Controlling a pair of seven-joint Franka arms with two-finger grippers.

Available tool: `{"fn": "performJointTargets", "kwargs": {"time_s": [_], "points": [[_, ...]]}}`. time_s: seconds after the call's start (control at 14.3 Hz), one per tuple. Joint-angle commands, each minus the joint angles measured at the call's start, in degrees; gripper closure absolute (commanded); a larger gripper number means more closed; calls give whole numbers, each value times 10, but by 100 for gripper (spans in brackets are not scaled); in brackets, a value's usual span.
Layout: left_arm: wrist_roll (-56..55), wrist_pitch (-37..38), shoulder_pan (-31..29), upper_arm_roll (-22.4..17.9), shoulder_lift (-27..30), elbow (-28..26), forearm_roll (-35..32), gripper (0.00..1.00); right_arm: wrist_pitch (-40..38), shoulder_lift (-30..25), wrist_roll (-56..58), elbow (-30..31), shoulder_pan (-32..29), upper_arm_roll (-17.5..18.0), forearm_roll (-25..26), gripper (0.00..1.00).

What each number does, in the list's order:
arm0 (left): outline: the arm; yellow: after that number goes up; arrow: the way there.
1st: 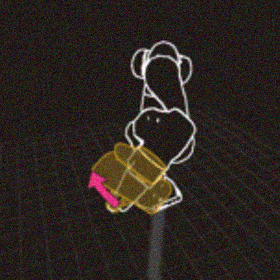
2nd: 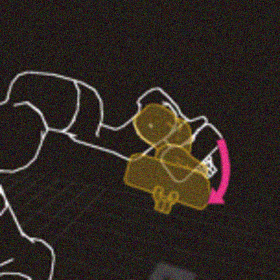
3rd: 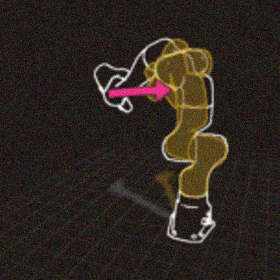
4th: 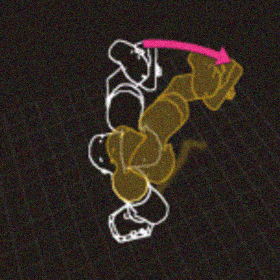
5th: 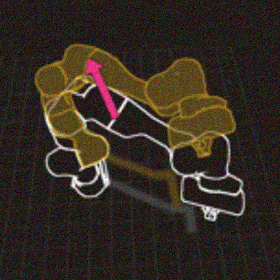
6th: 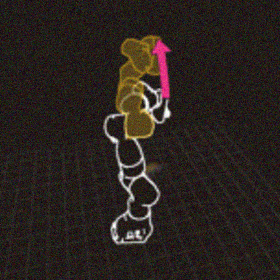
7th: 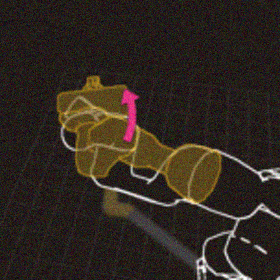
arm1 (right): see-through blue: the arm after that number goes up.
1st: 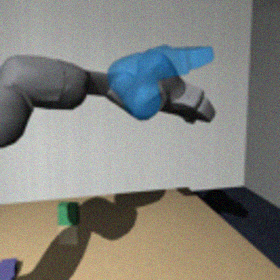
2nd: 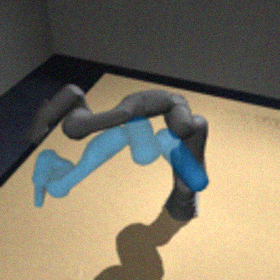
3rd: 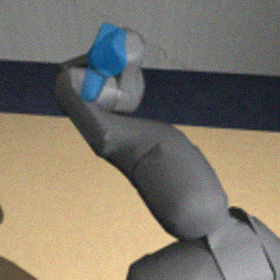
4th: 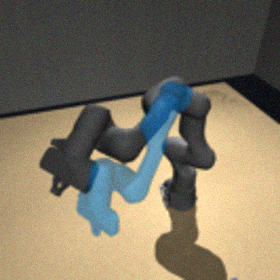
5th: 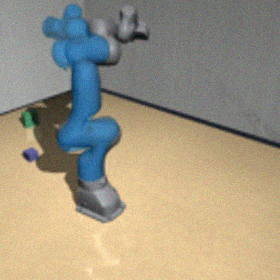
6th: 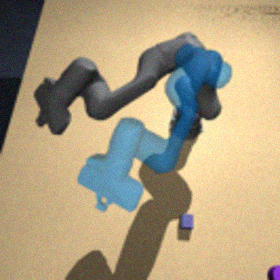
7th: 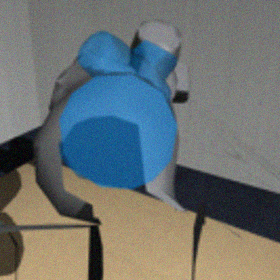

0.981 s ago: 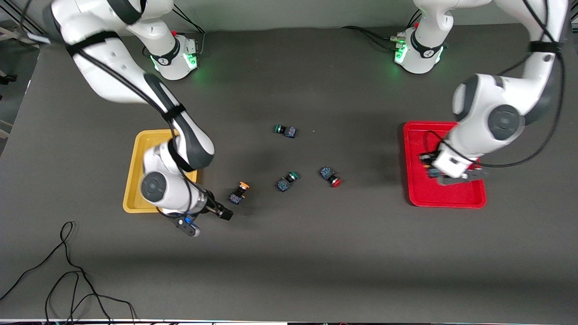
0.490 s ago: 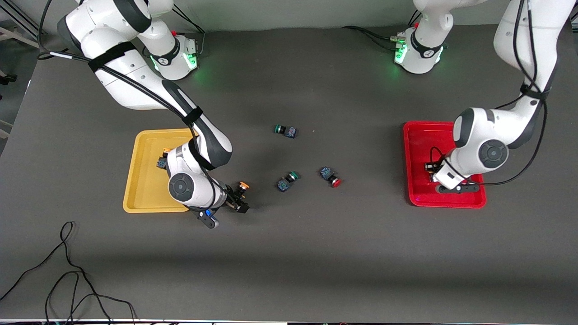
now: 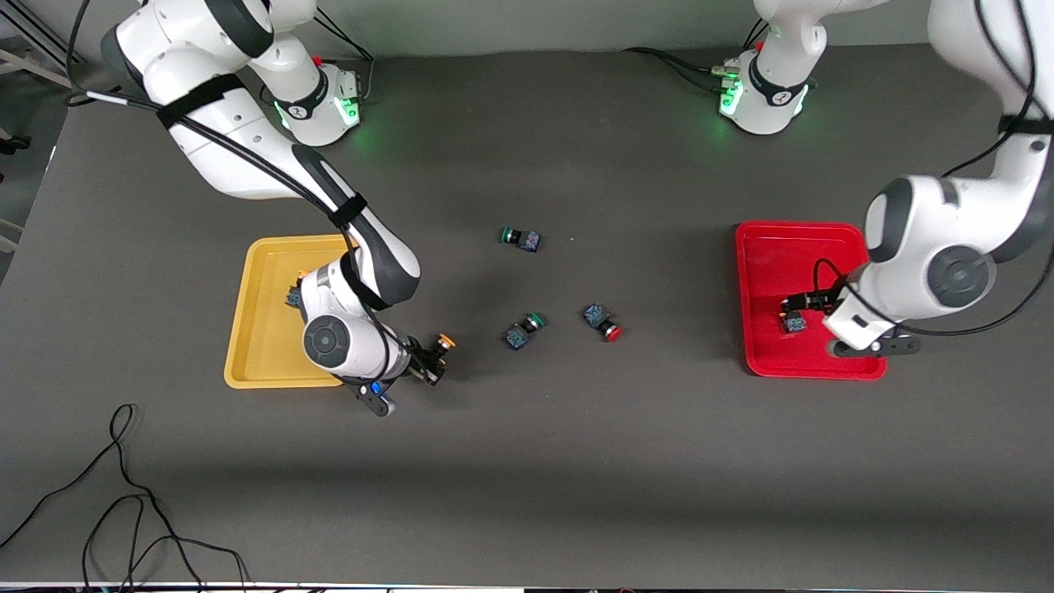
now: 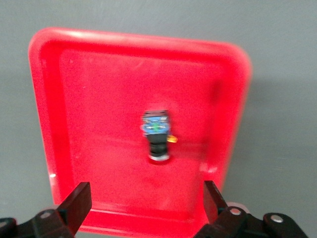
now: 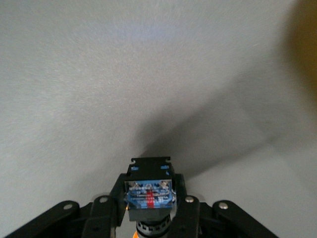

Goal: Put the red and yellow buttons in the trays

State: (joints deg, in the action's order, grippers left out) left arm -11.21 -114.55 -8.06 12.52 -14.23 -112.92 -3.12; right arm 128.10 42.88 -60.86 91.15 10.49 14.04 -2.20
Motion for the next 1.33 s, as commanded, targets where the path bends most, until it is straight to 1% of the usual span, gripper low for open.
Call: {"fn": "performJointTargets", "kwargs": {"time_s": [0.0,0.07,0.14,0.28,0.35,0.42,0.49,0.56,0.63,0.7,0.77,0.91,1.05,1.12,1.19,1.26], "points": [[-95,7,48,-2,11,23,46,0,-105,-91,29,0,-20,-7,1,95],[-152,5,73,-2,6,36,47,0,-135,-114,63,5,-26,-29,4,95],[-219,-8,104,-2,-3,49,47,0,-151,-131,119,17,-25,-64,7,95],[-359,-49,167,-2,-30,70,46,0,-138,-143,246,65,-26,-137,-2,93],[-442,-70,202,-3,-47,81,43,0,-112,-142,286,88,-26,-161,-11,92],[-518,-90,230,-3,-68,95,37,0,-89,-138,303,112,-27,-168,-33,91],[-577,-105,255,-3,-90,109,30,0,-65,-134,304,127,-27,-168,-42,91],[-624,-117,277,-4,-112,120,19,0,-54,-133,304,133,-27,-168,-42,89],[-675,-127,292,-4,-135,130,2,0,-54,-133,304,133,-27,-168,-43,75],[-725,-140,308,-4,-162,136,-22,0,-56,-139,303,133,-27,-169,-43,13],[-772,-154,323,-5,-185,140,-51,0,-60,-147,296,132,-27,-169,-44,0],[-842,-192,333,-5,-228,140,-101,0,-79,-179,293,129,-26,-170,-44,0],[-863,-205,340,-6,-248,140,-130,0,-117,-225,297,114,-26,-170,-43,0],[-863,-204,341,-6,-247,140,-131,7,-142,-250,304,101,-24,-171,-43,0],[-861,-202,341,-5,-245,143,-131,31,-161,-277,305,91,-22,-170,-43,0],[-860,-198,341,-5,-245,147,-131,62,-168,-302,305,86,-21,-169,-43,0]]}}
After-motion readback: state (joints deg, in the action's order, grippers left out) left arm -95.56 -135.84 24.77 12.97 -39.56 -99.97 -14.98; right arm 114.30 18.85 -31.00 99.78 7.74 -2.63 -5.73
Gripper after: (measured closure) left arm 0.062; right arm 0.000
